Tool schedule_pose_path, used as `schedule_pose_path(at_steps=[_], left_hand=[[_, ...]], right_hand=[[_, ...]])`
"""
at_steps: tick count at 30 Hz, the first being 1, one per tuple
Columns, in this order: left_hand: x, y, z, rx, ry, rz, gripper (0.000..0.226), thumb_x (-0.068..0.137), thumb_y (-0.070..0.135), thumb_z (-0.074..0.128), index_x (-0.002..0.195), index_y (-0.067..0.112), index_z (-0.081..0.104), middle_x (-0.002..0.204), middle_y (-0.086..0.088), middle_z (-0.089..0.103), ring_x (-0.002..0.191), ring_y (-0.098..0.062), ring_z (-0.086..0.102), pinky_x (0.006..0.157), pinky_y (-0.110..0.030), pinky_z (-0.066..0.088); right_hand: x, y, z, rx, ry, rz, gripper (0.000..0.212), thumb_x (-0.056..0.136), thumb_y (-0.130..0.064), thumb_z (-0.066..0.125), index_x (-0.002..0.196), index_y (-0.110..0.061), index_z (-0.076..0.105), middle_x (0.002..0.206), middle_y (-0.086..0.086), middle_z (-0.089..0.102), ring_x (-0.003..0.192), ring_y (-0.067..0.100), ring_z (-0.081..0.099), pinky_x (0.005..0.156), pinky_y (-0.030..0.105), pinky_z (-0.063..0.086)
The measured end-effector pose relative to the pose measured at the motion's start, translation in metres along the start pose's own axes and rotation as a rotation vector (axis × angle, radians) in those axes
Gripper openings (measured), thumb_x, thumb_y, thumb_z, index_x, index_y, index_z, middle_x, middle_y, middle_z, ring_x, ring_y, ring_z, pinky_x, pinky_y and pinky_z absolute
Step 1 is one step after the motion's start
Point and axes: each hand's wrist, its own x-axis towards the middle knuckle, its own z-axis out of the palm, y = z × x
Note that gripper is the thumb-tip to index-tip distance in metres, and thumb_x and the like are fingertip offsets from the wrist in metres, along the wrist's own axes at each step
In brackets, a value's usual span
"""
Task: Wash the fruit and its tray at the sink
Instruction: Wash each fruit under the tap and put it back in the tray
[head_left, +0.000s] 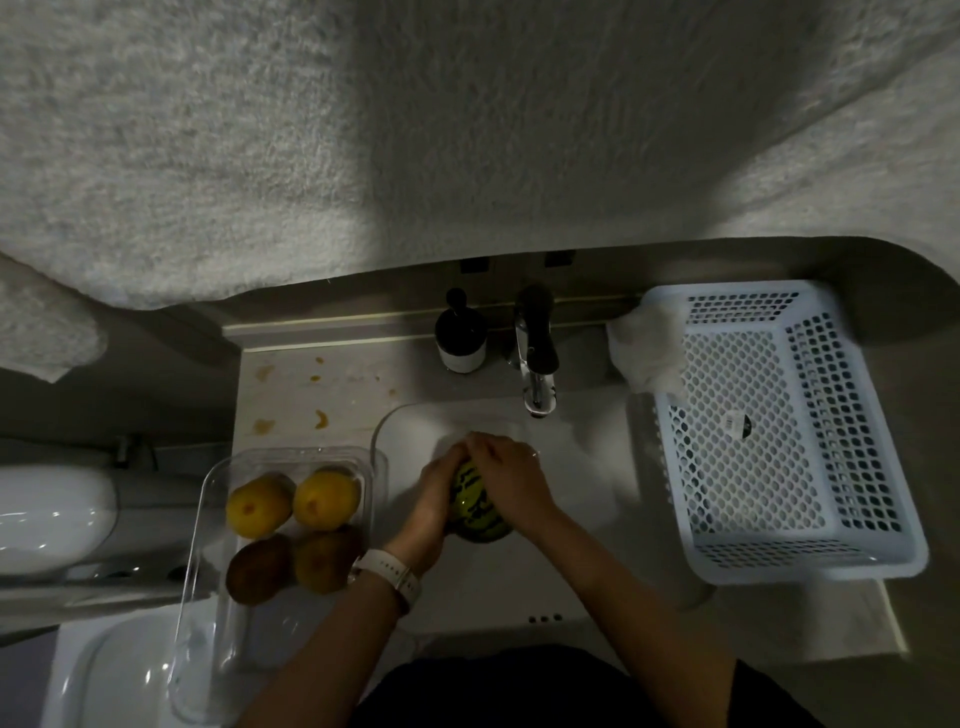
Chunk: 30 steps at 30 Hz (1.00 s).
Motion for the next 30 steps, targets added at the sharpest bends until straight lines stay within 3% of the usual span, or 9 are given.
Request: schedule_pose_path(at_steps=[2,5,8,12,17,21,24,28,30], left_hand=[[0.0,0.003,0.005,0.067,-0.003,0.021,0.037,0.1,0.032,0.046,0.124,0.007,0.057,0.123,-0.021,0.061,0.112,-0.031,0.06,0.1,-0.047,0.047],[0.001,0.002,0.005,0.087,-0.076,0.103,0.027,0.098,0.03,0.047,0.111,0.012,0.062,0.11,-0.015,0.067,0.094,-0.02,0.068,0.078,-0.032,0.054],[0.0,0.001,0.002,0.009,-0.133,0.104,0.031,0.086,0.037,0.059,0.106,0.013,0.064,0.097,-0.01,0.071,0.08,-0.016,0.072,0.062,-0.026,0.056],[0.003,0.003,0.004,-0.211,-0.113,-0.107,0.043,0.08,0.043,0.062,0.104,0.008,0.068,0.099,-0.016,0.07,0.083,-0.026,0.069,0.07,-0.035,0.058],[0.011,0.007,0.002,-0.291,-0.13,-0.226,0.048,0.09,0.051,0.049,0.101,0.008,0.069,0.092,-0.015,0.074,0.083,-0.028,0.068,0.073,-0.038,0.055],[0.01,0.004,0.005,-0.139,-0.156,-0.154,0.047,0.097,0.049,0.04,0.111,0.012,0.064,0.098,-0.013,0.07,0.086,-0.024,0.068,0.068,-0.035,0.053],[0.008,0.0,0.009,-0.116,-0.165,-0.166,0.051,0.1,0.048,0.035,0.119,0.01,0.062,0.102,-0.015,0.069,0.092,-0.027,0.066,0.075,-0.039,0.053],[0.011,-0.006,0.015,-0.187,-0.178,-0.197,0.052,0.1,0.04,0.039,0.129,0.0,0.055,0.123,-0.026,0.06,0.111,-0.038,0.058,0.088,-0.045,0.048],[0.011,-0.005,0.016,-0.26,-0.196,-0.243,0.048,0.097,0.04,0.044,0.12,0.001,0.06,0.114,-0.023,0.065,0.101,-0.035,0.062,0.085,-0.043,0.049]], right_hand=[[0.011,-0.005,-0.008,0.04,-0.162,0.08,0.041,0.103,-0.034,0.035,0.123,-0.011,0.061,0.13,0.015,0.058,0.119,0.028,0.053,0.101,0.03,0.039],[0.02,-0.012,-0.017,0.302,-0.274,0.145,0.039,0.102,-0.025,0.036,0.119,-0.006,0.066,0.124,0.017,0.063,0.115,0.029,0.058,0.103,0.032,0.041],[0.02,-0.003,-0.022,0.543,-0.272,0.312,0.033,0.093,-0.027,0.055,0.112,-0.003,0.068,0.108,0.016,0.069,0.096,0.025,0.067,0.092,0.033,0.051],[0.014,0.01,-0.021,0.761,-0.124,0.401,0.019,0.094,-0.022,0.056,0.095,-0.009,0.07,0.098,0.013,0.069,0.084,0.02,0.066,0.076,0.025,0.051],[-0.008,0.006,-0.001,0.34,0.129,0.07,0.026,0.101,-0.02,0.041,0.111,-0.02,0.065,0.11,-0.001,0.065,0.1,0.013,0.062,0.069,-0.001,0.038],[-0.015,0.013,0.008,-0.224,0.269,-0.265,0.031,0.1,-0.035,0.042,0.12,-0.021,0.061,0.115,-0.004,0.064,0.1,0.012,0.058,0.075,0.015,0.034],[0.005,0.008,-0.007,-0.195,0.065,-0.056,0.033,0.099,-0.041,0.044,0.108,-0.019,0.067,0.109,0.002,0.067,0.099,0.018,0.062,0.076,0.021,0.035],[0.024,0.007,-0.031,0.16,-0.258,0.236,0.04,0.093,-0.045,0.053,0.106,-0.011,0.07,0.11,0.011,0.07,0.104,0.025,0.065,0.1,0.037,0.046],[0.021,0.013,-0.037,0.304,-0.256,0.248,0.033,0.094,-0.044,0.052,0.092,-0.017,0.071,0.096,0.003,0.073,0.093,0.014,0.069,0.09,0.025,0.05]])
